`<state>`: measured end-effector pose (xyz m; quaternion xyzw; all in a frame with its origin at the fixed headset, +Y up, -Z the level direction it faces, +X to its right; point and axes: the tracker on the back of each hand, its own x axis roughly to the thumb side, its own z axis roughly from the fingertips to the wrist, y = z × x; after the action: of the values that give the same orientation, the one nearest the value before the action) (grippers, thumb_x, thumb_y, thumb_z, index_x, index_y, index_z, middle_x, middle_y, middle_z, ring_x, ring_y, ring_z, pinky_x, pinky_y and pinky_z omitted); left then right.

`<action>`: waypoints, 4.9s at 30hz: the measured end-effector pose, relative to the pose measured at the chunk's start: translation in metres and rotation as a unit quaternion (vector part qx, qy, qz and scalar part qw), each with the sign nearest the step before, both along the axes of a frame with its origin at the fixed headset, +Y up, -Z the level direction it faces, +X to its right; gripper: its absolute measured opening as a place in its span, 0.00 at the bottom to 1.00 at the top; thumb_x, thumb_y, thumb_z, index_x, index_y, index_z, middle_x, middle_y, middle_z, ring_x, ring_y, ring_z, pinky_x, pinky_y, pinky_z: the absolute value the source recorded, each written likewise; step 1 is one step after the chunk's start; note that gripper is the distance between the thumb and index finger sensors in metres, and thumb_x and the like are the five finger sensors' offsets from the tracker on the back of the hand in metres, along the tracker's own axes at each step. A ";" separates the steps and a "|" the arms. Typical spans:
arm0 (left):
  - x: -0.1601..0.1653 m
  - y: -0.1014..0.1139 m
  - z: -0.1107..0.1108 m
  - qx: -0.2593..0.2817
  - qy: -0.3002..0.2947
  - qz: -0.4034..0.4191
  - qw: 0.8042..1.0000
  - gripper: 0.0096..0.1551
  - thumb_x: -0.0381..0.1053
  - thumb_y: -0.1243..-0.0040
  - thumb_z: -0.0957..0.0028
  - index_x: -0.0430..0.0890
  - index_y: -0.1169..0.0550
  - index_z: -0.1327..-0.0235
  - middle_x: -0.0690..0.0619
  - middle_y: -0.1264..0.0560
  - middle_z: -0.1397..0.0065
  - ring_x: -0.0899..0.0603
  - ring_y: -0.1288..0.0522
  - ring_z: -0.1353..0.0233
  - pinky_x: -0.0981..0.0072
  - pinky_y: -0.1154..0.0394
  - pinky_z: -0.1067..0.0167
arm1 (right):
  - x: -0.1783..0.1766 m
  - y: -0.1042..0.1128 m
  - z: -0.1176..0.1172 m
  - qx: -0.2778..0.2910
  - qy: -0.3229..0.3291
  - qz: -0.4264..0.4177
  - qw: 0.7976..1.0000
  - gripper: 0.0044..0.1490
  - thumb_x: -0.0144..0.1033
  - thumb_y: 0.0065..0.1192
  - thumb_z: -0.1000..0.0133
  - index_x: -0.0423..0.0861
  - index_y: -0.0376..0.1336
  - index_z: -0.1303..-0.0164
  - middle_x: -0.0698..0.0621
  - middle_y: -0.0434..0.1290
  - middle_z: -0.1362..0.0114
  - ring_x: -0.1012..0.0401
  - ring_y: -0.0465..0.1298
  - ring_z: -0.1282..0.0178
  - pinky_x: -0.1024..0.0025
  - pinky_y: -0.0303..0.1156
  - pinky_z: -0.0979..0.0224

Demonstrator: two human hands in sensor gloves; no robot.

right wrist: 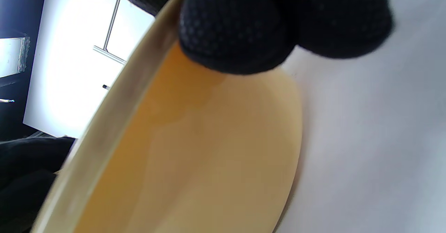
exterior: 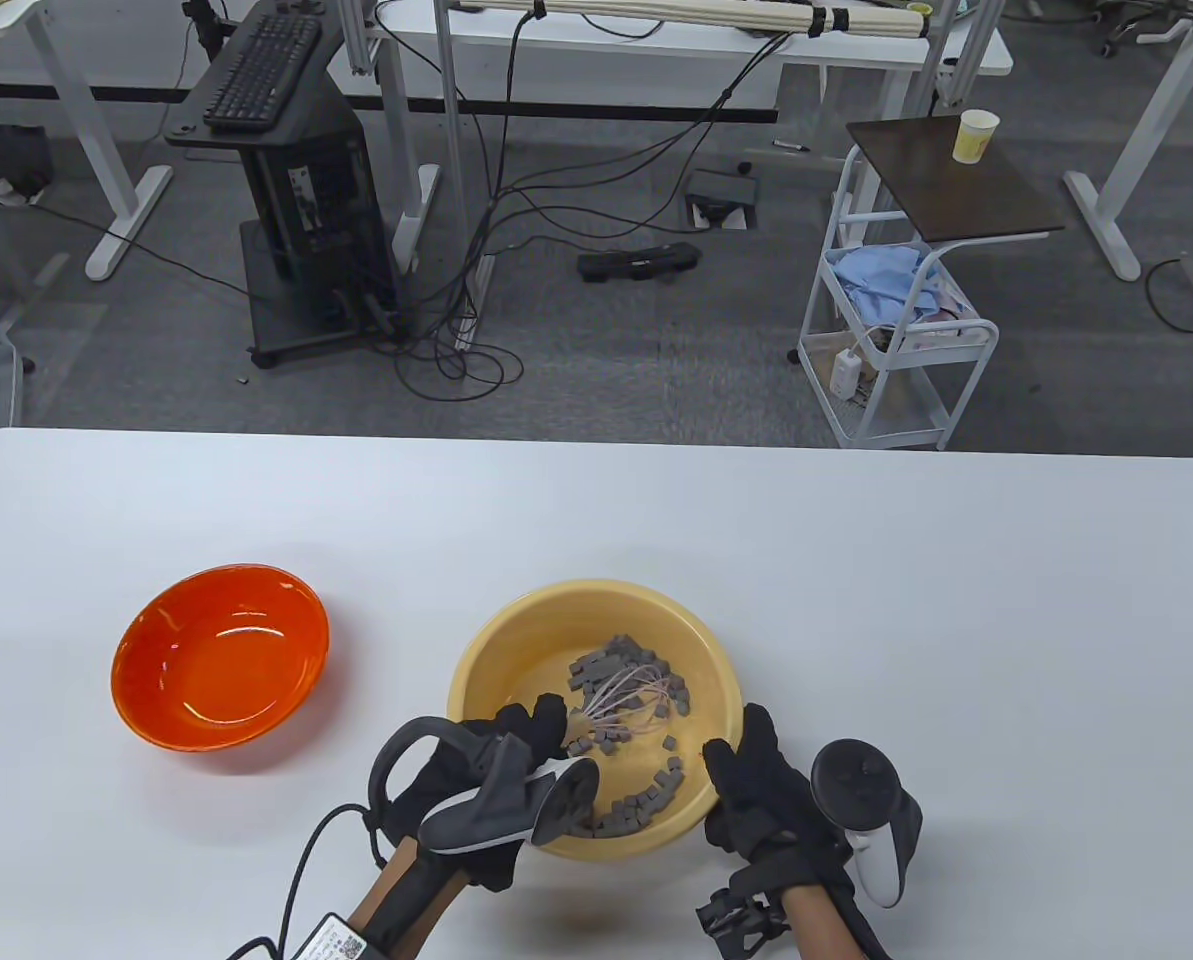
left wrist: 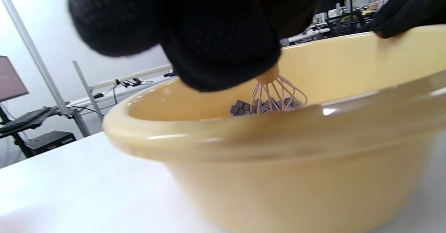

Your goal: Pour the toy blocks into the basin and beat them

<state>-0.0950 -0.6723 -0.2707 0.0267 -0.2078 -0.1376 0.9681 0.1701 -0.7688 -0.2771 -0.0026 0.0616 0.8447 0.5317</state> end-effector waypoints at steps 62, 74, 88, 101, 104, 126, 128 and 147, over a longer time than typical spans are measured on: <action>-0.003 -0.012 0.029 0.133 -0.052 0.013 0.990 0.26 0.58 0.39 0.37 0.47 0.22 0.31 0.43 0.18 0.42 0.57 0.14 0.58 0.58 0.15 0.51 | -0.002 0.000 0.002 -0.003 0.007 -0.006 1.000 0.45 0.37 0.50 0.24 0.20 0.36 0.19 0.34 0.73 0.45 0.53 0.79 0.63 0.53 0.78 0.52; -0.022 -0.004 0.025 0.145 -0.012 0.003 0.989 0.22 0.52 0.35 0.38 0.48 0.21 0.33 0.43 0.21 0.30 0.61 0.17 0.62 0.62 0.15 0.54 | 0.000 0.001 0.002 0.001 0.003 0.002 1.000 0.45 0.37 0.52 0.25 0.18 0.39 0.21 0.37 0.77 0.50 0.55 0.81 0.68 0.56 0.80 0.56; -0.052 0.038 0.034 0.160 -0.038 0.057 0.985 0.16 0.52 0.43 0.39 0.48 0.16 0.48 0.43 0.17 0.43 0.58 0.18 0.65 0.59 0.15 0.54 | -0.001 0.001 0.002 -0.003 0.007 0.002 1.000 0.45 0.37 0.50 0.25 0.18 0.38 0.20 0.37 0.76 0.48 0.55 0.81 0.66 0.55 0.79 0.54; -0.049 0.029 0.029 0.093 -0.069 0.166 0.979 0.24 0.64 0.46 0.34 0.46 0.15 0.52 0.44 0.16 0.51 0.62 0.19 0.68 0.63 0.14 0.57 | -0.002 0.001 0.002 -0.001 0.005 0.001 1.000 0.45 0.37 0.50 0.25 0.19 0.38 0.20 0.37 0.75 0.48 0.54 0.80 0.66 0.54 0.79 0.54; -0.041 0.021 0.026 0.042 -0.074 0.166 0.982 0.24 0.61 0.45 0.34 0.44 0.18 0.43 0.42 0.17 0.45 0.61 0.19 0.65 0.61 0.15 0.55 | -0.002 0.001 0.002 -0.001 0.004 0.000 1.000 0.45 0.37 0.50 0.25 0.19 0.38 0.20 0.36 0.75 0.48 0.54 0.80 0.65 0.54 0.79 0.54; -0.021 -0.006 0.022 0.070 0.006 0.046 0.996 0.24 0.53 0.38 0.34 0.46 0.24 0.28 0.38 0.23 0.28 0.60 0.16 0.61 0.60 0.15 0.52 | -0.001 0.001 0.002 -0.001 0.005 -0.005 1.000 0.45 0.36 0.51 0.25 0.18 0.38 0.20 0.36 0.76 0.49 0.54 0.81 0.66 0.54 0.79 0.54; -0.025 0.000 0.023 0.086 0.017 0.044 0.995 0.23 0.53 0.38 0.35 0.47 0.22 0.31 0.39 0.22 0.29 0.60 0.16 0.61 0.60 0.15 0.52 | -0.001 0.001 0.002 -0.001 0.006 -0.005 1.000 0.45 0.36 0.51 0.25 0.18 0.38 0.20 0.36 0.76 0.49 0.54 0.81 0.66 0.54 0.79 0.54; -0.051 0.043 0.032 0.073 -0.026 0.096 0.992 0.18 0.51 0.46 0.38 0.46 0.16 0.45 0.41 0.18 0.44 0.57 0.17 0.65 0.57 0.15 0.53 | -0.001 0.001 0.002 -0.004 0.007 -0.006 1.000 0.45 0.37 0.50 0.25 0.19 0.38 0.20 0.36 0.75 0.48 0.54 0.80 0.65 0.54 0.79 0.53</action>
<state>-0.1457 -0.6295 -0.2384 0.1211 -0.2190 -0.0586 0.9664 0.1689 -0.7674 -0.2754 0.0021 0.0687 0.8415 0.5359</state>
